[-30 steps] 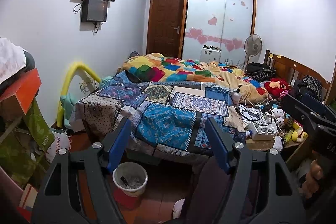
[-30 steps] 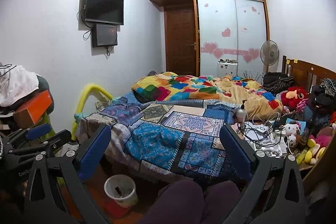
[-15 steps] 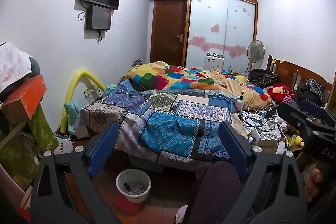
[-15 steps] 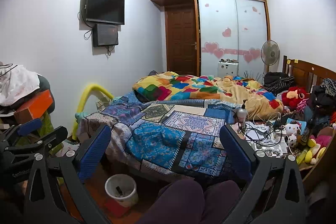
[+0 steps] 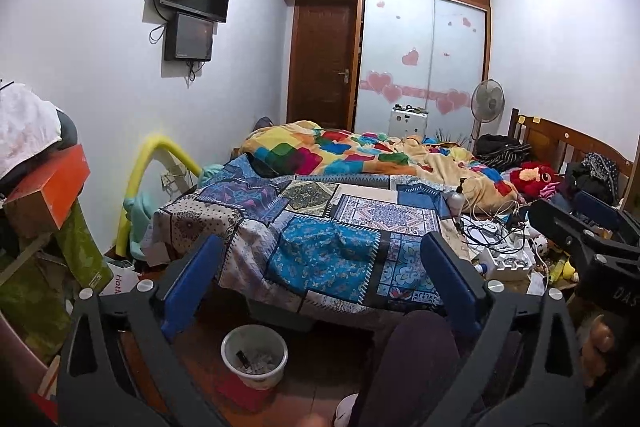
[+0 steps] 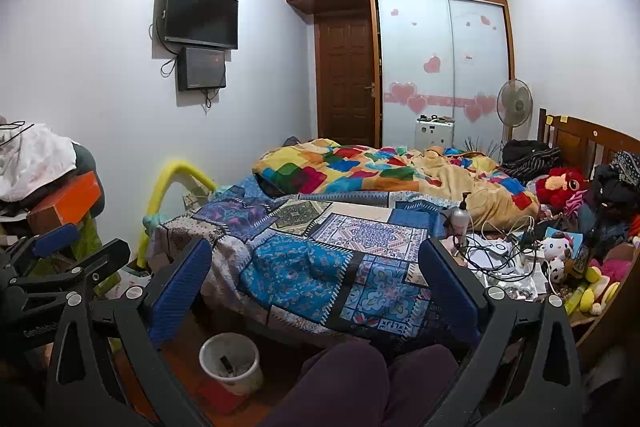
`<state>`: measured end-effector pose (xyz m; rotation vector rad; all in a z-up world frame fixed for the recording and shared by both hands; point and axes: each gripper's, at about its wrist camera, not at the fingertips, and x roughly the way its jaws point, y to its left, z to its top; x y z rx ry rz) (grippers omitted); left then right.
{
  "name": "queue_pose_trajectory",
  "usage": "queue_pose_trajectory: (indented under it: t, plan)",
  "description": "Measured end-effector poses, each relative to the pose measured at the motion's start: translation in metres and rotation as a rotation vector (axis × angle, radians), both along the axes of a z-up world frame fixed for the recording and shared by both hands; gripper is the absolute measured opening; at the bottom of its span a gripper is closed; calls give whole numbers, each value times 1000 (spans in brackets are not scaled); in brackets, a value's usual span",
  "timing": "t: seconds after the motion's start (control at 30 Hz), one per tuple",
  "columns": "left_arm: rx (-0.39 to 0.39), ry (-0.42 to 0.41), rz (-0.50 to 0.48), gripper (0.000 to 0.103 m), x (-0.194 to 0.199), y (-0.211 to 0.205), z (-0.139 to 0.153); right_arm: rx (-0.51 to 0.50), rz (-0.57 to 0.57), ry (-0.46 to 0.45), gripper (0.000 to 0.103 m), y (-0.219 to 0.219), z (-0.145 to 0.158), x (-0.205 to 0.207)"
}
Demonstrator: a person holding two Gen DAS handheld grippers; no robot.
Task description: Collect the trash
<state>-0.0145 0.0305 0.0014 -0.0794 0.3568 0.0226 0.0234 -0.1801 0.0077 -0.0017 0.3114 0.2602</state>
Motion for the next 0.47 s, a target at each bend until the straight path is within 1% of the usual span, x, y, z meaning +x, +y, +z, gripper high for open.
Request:
queue_pose_trajectory:
  t: [0.3,0.47]
  plan:
    - [5,3,-6,101,1,0,-1,2,0,2,103,0,0,0]
    - [-6,9,-1,101,1,2,-2,1,0,3,103,-1,0,0]
